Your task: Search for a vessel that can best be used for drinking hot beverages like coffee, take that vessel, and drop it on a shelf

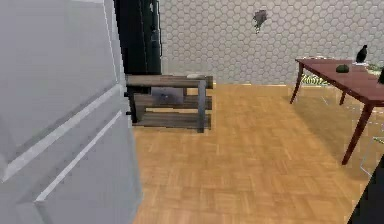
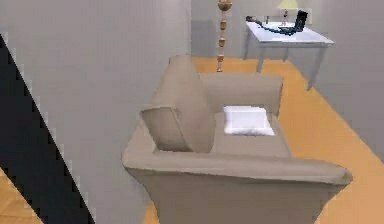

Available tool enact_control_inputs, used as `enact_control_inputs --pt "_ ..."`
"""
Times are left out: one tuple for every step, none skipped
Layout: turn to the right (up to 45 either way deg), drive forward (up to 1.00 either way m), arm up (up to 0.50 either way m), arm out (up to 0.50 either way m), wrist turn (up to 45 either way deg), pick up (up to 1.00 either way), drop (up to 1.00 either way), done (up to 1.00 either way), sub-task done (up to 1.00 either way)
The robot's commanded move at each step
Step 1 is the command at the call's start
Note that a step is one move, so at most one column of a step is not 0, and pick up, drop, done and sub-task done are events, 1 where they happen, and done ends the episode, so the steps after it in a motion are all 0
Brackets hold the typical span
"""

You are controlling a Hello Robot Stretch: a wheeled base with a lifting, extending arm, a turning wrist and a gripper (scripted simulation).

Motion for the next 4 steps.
enact_control_inputs --pt "0.0 0.60 0.00 0.00 0.0 0.00 0.00 0.00 0.00" --pt "9.0 0.00 0.00 0.00 0.0 0.00 0.00 0.00 0.00" --pt "0.0 0.15 0.00 0.00 0.0 0.00 0.00 0.00 0.00" --pt "45.0 0.00 0.00 0.00 0.0 0.00 0.00 0.00 0.00"
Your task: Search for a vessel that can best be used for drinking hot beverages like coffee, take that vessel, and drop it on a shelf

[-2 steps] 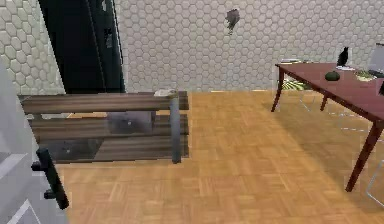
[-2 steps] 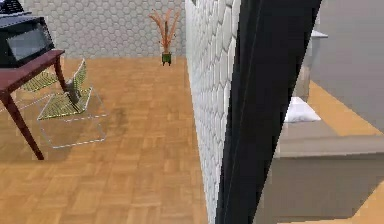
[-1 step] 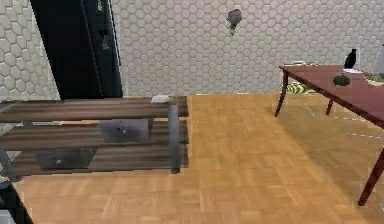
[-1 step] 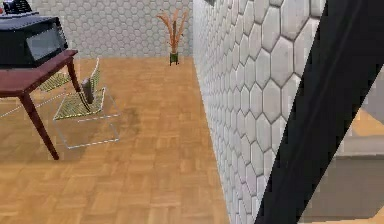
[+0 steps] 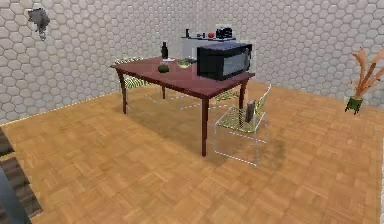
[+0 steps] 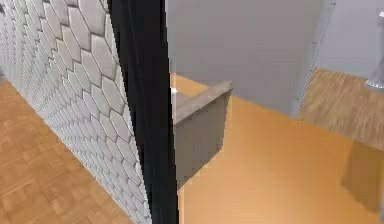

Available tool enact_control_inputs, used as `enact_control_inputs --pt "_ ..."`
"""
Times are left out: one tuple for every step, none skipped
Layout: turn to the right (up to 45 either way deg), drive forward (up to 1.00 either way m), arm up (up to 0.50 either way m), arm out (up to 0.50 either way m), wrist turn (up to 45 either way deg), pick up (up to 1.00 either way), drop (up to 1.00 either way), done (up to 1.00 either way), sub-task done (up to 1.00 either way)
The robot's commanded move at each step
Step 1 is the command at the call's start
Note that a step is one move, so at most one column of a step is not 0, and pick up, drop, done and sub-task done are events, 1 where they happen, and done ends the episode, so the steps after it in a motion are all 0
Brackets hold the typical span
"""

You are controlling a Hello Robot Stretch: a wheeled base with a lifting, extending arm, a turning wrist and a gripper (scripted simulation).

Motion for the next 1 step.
enact_control_inputs --pt "21.0 0.00 0.00 0.00 0.0 0.00 0.00 0.00 0.00"
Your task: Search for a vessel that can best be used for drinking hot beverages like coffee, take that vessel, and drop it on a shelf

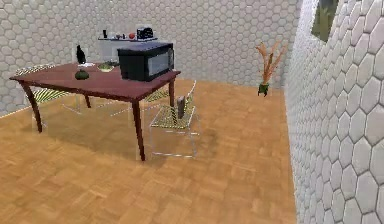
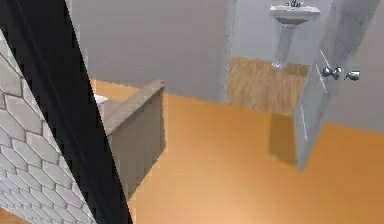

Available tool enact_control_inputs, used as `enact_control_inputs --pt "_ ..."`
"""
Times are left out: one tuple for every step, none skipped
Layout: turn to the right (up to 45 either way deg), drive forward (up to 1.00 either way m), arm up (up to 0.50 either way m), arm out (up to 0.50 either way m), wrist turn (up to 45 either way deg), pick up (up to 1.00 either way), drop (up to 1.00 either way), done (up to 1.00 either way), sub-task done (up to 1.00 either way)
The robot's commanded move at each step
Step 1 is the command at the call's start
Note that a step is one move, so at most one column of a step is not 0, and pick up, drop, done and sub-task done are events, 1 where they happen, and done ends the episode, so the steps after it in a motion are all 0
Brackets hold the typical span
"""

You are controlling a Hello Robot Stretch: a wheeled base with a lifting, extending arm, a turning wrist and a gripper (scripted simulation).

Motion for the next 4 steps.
enact_control_inputs --pt "0.0 0.60 0.00 0.00 0.0 0.00 0.00 0.00 0.00" --pt "15.0 0.00 0.00 0.00 0.0 0.00 0.00 0.00 0.00" --pt "0.0 1.00 0.00 0.00 0.0 0.00 0.00 0.00 0.00" --pt "3.0 0.00 0.00 0.00 0.0 0.00 0.00 0.00 0.00"
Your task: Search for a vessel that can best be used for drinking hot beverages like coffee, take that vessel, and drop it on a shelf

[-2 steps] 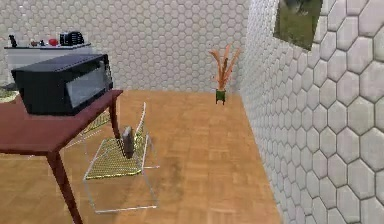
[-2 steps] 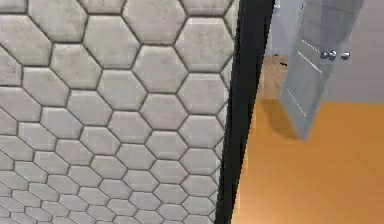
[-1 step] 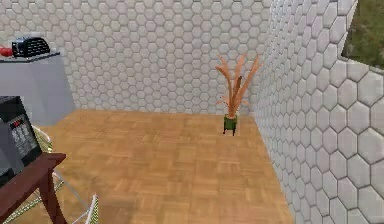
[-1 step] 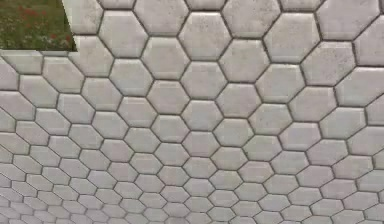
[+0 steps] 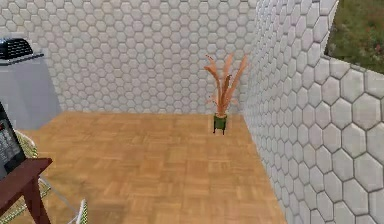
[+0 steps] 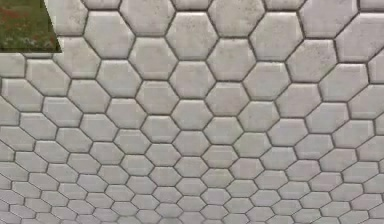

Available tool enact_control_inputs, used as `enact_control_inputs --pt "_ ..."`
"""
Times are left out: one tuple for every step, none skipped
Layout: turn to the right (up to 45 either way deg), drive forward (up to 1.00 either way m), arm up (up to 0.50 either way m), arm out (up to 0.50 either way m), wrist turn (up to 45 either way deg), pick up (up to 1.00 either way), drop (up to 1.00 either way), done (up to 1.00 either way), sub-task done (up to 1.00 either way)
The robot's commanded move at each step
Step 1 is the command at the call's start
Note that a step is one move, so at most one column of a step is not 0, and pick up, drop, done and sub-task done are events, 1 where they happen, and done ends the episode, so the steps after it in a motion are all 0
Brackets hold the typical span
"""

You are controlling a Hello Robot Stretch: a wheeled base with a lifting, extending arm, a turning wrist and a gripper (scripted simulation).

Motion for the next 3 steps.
enact_control_inputs --pt "0.0 0.85 0.00 0.00 0.0 0.00 0.00 0.00 0.00" --pt "-42.0 0.00 0.00 0.00 0.0 0.00 0.00 0.00 0.00" --pt "0.0 1.00 0.00 0.00 0.0 0.00 0.00 0.00 0.00"
